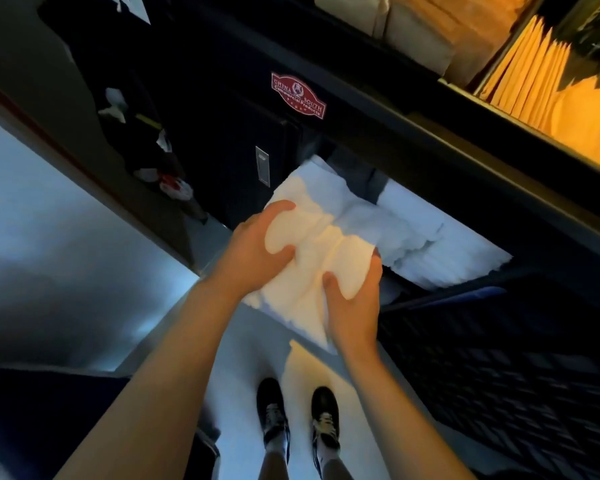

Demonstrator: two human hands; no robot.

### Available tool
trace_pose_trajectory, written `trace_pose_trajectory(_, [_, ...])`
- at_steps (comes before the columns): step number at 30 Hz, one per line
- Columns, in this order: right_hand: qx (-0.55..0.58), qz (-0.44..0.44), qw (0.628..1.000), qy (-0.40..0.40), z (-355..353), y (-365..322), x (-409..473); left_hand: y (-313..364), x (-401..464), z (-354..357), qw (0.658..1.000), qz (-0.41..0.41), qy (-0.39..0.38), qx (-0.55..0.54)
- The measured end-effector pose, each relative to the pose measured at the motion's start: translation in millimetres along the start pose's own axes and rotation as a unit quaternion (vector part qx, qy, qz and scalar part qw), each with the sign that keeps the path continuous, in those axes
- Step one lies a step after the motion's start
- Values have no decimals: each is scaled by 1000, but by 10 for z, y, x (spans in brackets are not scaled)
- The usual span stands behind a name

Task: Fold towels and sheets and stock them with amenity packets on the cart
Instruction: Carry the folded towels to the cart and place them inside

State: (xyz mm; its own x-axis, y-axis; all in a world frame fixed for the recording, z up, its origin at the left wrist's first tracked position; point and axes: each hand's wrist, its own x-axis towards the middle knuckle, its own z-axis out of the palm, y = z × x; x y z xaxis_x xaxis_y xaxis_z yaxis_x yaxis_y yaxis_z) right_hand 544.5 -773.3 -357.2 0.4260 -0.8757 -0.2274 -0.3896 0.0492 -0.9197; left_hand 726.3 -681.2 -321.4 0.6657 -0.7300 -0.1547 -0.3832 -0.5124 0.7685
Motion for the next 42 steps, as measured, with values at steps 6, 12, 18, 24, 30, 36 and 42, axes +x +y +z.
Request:
trace_pose_trajectory(6, [-21, -11, 998, -67, -63, -8, -58, -83, -326, 36, 998, -28, 45, 16])
trace_pose_trajectory(12, [-48, -19, 986, -159, -66, -5, -295, -303, -977, 35, 987, -98, 121, -47])
trace_pose_trajectory(18, [-88, -54, 963, -247, 285, -175, -455, -488, -1534, -212, 962, -167, 202, -80])
trace_pose_trajectory(24, [-113, -107, 941, -301, 876, -387, -577, -778, -1797, -619, 939, -193, 267, -96])
trace_pose_trajectory(30, [-131, -133, 923, -335, 1471, -546, -711, -1128, -1936, -1031, 923, -221, 299, -102])
trace_pose_trajectory(36, [-128, -149, 913, -358, 1901, -647, -617, -1372, -1841, -1246, 908, -241, 323, -114])
trace_pose_trajectory(42, [-122, -153, 900, -390, 2161, -750, -307, -1454, -1600, -1286, 893, -253, 350, -130])
